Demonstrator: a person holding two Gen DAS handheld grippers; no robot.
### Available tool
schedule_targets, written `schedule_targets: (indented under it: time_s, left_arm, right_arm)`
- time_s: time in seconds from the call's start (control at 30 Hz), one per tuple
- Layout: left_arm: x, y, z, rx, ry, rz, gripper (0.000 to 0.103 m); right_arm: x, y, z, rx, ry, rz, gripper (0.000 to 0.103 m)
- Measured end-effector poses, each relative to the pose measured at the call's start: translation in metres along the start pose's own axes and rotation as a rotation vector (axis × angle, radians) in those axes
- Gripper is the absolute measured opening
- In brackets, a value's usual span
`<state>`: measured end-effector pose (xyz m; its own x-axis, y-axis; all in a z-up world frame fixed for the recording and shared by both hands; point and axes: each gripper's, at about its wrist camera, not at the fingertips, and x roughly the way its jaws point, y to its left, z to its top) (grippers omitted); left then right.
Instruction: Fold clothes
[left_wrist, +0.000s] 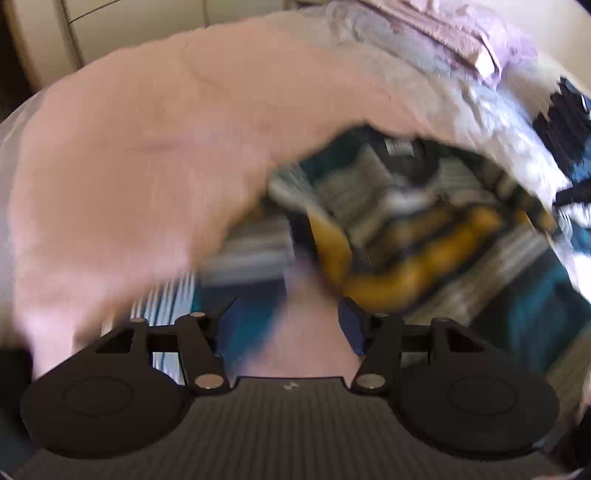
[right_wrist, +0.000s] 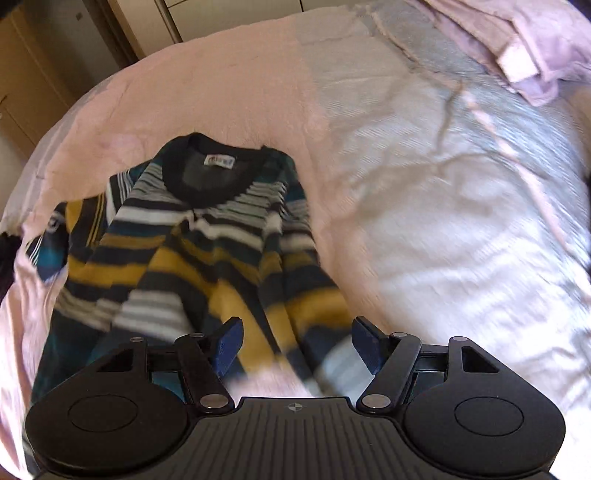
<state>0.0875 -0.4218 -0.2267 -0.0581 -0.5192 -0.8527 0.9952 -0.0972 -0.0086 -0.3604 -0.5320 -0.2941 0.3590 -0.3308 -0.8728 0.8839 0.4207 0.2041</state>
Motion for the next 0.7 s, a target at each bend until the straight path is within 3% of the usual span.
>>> schedule_targets:
  time_s: [0.13, 0.3, 0.43, 0.47, 0.5, 0.53, 0.63, 0.7]
  left_arm:
    - [0.068, 0.014, 0.055, 0.083, -0.003, -0.027, 0.062]
    - [0.155, 0.011, 0.076, 0.17, 0.098, -0.035, 0.062]
    - [0.205, 0.011, 0.073, 0.189, 0.171, -0.027, 0.065]
    - [0.202, 0.01, 0.073, 0.188, 0.18, -0.043, 0.044]
    - [0.199, 0.01, 0.073, 0.187, 0.189, -0.06, 0.009]
    - [0.196, 0.009, 0.074, 0.186, 0.198, -0.076, 0.005]
    - [0.148, 0.024, 0.085, 0.149, 0.123, -0.055, 0.005]
    - [0.11, 0.043, 0.096, 0.124, 0.061, -0.004, 0.005]
  right_arm:
    - [0.046, 0.01, 0.041, -0.052, 0.026, -0.009, 0.068]
    - [0.107, 0.001, 0.083, -0.086, 0.044, 0.015, 0.068]
    - [0.157, -0.014, 0.098, -0.099, 0.098, 0.055, 0.068]
    - [0.165, -0.021, 0.099, -0.089, 0.112, 0.068, 0.067]
    - [0.165, -0.028, 0.099, -0.065, 0.115, 0.085, 0.057]
    - [0.165, -0.036, 0.1, -0.04, 0.118, 0.101, 0.019]
    - [0.141, -0.051, 0.116, -0.031, 0.101, 0.097, 0.01]
    - [0.116, -0.057, 0.137, -0.056, 0.067, 0.09, 0.009]
